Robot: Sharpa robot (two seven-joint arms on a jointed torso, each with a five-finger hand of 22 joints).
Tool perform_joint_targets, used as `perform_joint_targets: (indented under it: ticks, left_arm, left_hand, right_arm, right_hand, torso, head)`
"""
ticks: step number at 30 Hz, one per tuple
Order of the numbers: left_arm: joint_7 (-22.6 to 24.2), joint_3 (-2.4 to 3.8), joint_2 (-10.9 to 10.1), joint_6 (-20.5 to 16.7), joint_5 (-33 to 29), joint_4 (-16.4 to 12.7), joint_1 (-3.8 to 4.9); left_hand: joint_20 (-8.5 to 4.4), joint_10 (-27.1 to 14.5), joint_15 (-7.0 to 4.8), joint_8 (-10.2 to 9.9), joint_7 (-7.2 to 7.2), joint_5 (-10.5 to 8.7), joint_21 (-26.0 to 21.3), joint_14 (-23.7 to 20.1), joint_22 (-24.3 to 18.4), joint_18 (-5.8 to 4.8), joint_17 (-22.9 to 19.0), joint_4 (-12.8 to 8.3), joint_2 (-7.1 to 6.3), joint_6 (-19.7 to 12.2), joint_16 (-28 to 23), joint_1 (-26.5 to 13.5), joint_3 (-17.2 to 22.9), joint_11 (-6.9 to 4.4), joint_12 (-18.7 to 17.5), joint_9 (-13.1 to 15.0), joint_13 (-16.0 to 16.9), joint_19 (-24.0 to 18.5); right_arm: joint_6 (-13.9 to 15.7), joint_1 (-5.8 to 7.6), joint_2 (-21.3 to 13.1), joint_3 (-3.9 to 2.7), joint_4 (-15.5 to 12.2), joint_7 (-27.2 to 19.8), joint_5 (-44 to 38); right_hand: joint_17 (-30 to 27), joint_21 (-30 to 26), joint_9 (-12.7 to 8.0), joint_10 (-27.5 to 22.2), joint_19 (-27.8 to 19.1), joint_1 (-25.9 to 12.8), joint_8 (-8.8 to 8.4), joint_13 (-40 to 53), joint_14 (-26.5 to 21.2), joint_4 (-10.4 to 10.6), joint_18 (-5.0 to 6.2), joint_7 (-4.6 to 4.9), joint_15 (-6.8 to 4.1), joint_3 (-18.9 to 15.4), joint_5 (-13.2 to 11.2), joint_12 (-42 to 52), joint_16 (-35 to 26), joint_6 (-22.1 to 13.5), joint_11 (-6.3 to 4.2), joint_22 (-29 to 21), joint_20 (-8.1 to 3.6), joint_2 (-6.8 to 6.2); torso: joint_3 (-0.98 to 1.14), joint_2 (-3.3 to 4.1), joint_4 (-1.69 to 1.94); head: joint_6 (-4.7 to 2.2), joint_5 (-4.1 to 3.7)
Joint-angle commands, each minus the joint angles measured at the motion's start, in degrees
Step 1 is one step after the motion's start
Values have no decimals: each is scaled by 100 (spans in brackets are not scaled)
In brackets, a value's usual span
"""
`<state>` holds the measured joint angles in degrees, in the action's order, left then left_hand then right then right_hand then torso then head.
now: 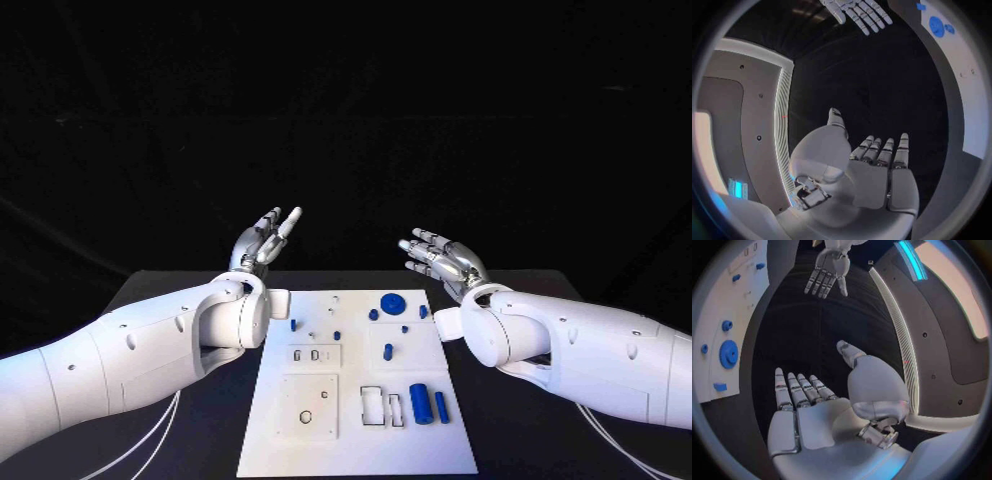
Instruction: Assemble the parts on the task board
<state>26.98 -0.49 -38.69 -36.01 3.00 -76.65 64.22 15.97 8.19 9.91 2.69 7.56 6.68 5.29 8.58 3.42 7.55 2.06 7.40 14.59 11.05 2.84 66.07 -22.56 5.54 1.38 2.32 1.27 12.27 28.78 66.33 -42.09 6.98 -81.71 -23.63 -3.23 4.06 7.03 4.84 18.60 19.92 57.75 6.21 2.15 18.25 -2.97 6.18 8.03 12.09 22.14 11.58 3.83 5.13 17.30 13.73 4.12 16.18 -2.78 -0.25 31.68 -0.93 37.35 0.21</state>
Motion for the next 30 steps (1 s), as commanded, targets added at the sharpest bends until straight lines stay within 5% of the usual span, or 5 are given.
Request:
perform_joint_targets:
  ticks: [1, 7, 8, 11, 30]
  left_arm:
    - [-22, 2, 15, 327, 181, 1, 12]
    - [-22, 2, 15, 327, 181, 1, 12]
    - [-155, -10, -198, 950, 375, -23, 12]
    - [-214, -11, -249, 1060, 540, -87, 12]
    - [-514, 3, -1127, 1621, 912, -1365, 44]
  left_hand:
    - [66, 2753, 209, 848, 590, 204, 1018, 2643, 455, 136, 536, -328, 144, 2178, 1016, 880, -196, 539, 604, 472, 263, 2042]
    - [-68, 4619, -109, 1379, 478, 440, 1259, 4157, 422, 305, 855, -1003, 170, 3521, 1412, 1662, -98, 488, 855, 802, 309, 3108]
    - [-115, 4726, -150, 1371, 449, 426, 1294, 4293, 415, 305, 907, -1089, 194, 3591, 1419, 1726, -110, 453, 793, 822, 288, 3282]
    - [-196, 5062, -238, 1386, 348, 306, 1317, 4583, 382, 305, 1037, -1266, 207, 3816, 1451, 1865, -94, 382, 724, 888, 282, 3545]
    - [-268, 5375, -281, 1207, 372, 184, 1254, 4796, 277, 281, 1419, -1538, 156, 3849, 1321, 1598, -395, 368, 333, 1079, 281, 3817]
  right_arm:
    - [-1074, 63, 36, 53, 93, 357, -412]
    - [-1349, 133, 67, 131, 188, 452, -494]
    - [-401, 330, -59, 128, 345, 815, -3644]
    - [-508, 387, -64, 128, 384, 1035, -4326]
    - [-1075, 768, 10, 119, 187, 2597, -8041]
  right_hand:
    - [470, 735, 599, 2868, 1902, 1002, 1021, 166, 2614, -723, 279, 765, -36, 215, 309, 532, 745, 2412, -48, 268, 35, -97]
    - [590, 821, 613, 3653, 2776, 1004, 1078, 167, 3441, -944, 432, 558, -280, 372, 204, 389, 815, 2954, -267, 202, -56, -161]
    - [600, 829, 612, 3684, 2846, 997, 1068, 167, 3473, -962, 433, 549, -290, 374, 181, 358, 802, 2981, -276, 199, -70, -177]
    - [704, 873, 641, 3919, 3110, 955, 1071, 185, 3757, -1011, 435, 496, -378, 381, 158, 306, 851, 3150, -343, 194, -154, -217]
    - [2806, 2486, 1204, 4693, 4658, 734, 983, 468, 5695, -1093, 401, 132, -1067, 318, 223, -7, 2485, 3728, -777, 1156, -890, -556]
  torso:
    - [0, 2, -2]
    - [0, 2, -2]
    - [-3, 106, -29]
    - [5, 137, -15]
    - [-12, 598, 104]
  head:
    - [0, 0]
    - [0, 0]
    - [137, -10]
    - [145, -20]
    - [110, -118]
